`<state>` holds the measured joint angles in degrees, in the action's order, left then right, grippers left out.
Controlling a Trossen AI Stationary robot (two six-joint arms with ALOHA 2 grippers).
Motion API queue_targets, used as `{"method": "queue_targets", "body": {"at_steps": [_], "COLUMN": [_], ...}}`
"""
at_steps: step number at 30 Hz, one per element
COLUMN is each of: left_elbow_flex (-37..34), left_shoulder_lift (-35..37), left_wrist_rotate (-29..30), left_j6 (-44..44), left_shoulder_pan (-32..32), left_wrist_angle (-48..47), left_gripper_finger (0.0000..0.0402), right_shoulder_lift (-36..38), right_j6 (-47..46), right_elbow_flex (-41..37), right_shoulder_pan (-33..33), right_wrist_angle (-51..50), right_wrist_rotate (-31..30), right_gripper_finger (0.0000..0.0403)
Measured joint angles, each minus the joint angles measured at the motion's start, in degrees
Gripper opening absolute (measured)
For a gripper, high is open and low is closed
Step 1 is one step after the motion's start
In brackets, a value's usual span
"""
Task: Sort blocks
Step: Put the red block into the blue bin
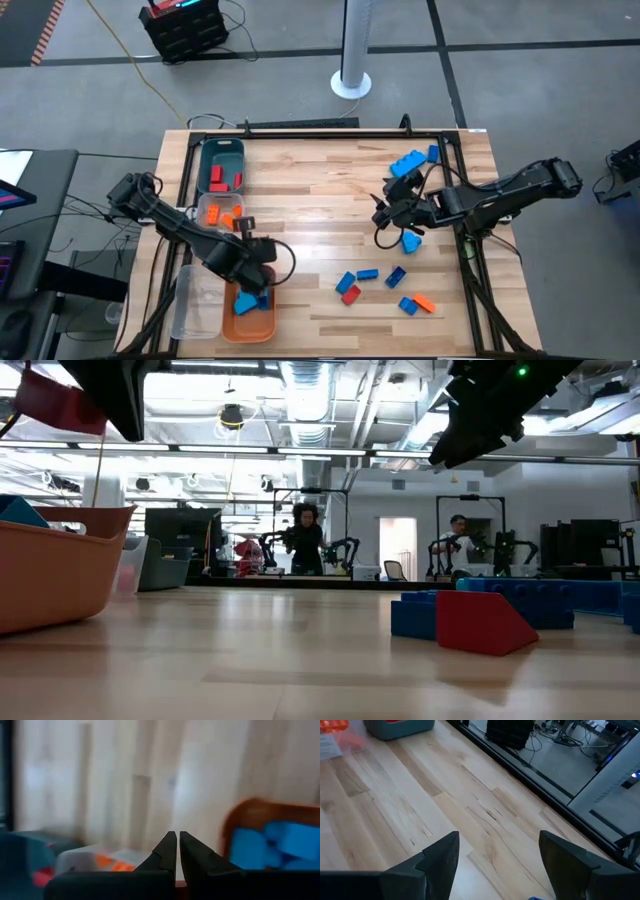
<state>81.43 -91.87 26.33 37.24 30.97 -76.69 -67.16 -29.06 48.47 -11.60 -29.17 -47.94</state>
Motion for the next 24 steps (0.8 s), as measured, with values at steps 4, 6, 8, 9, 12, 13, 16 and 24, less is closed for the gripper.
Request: {"method": "queue_targets", "body": {"at_steps": [4,6,8,9,12,13,16,24], "left_elbow_flex": [0.0,0.0,-0.2,-0.7,-3.3,-4.6,-9.3,-23.0], "left_shoulder_lift": [0.1,0.1,0.6,1.2,4.3,5.6,10.0,22.0], "left_wrist_rotate": [5.7,8.5,9.3,9.7,10.2,10.2,10.3,10.4], "left_j6": [1.0,0.5,-1.3,-2.3,-5.8,-6.9,-10.2,-21.0], "left_shoulder_pan": [-0.4,-1.7,-3.7,-4.7,-8.7,-10.4,-15.9,-33.9], "left_wrist_angle": [-6.7,-8.9,-9.4,-8.9,-6.5,-5.4,-2.2,12.3], "left_gripper_finger": [0.0007,0.0007,0.0007,0.0007,0.0007,0.0007,0.0007,0.0007], "right_shoulder_lift": [0.0,0.0,0.0,0.0,0.0,0.0,0.0,0.0], "right_j6": [1.6,2.5,2.6,2.6,2.6,2.7,3.1,3.7], "right_elbow_flex": [0.0,0.0,0.0,0.0,0.0,0.0,0.0,0.0], "right_shoulder_pan": [-0.5,-0.8,-1.3,-1.5,-2.0,-2.0,-2.3,-2.2], "right_wrist_angle": [3.1,4.3,4.7,4.7,4.5,4.5,4.5,4.9], "right_wrist_rotate": [0.0,0.0,0.0,0.0,0.0,0.0,0.0,0.0], "right_gripper_finger": [0.028,0.028,0.028,0.028,0.028,0.028,0.028,0.028]}}
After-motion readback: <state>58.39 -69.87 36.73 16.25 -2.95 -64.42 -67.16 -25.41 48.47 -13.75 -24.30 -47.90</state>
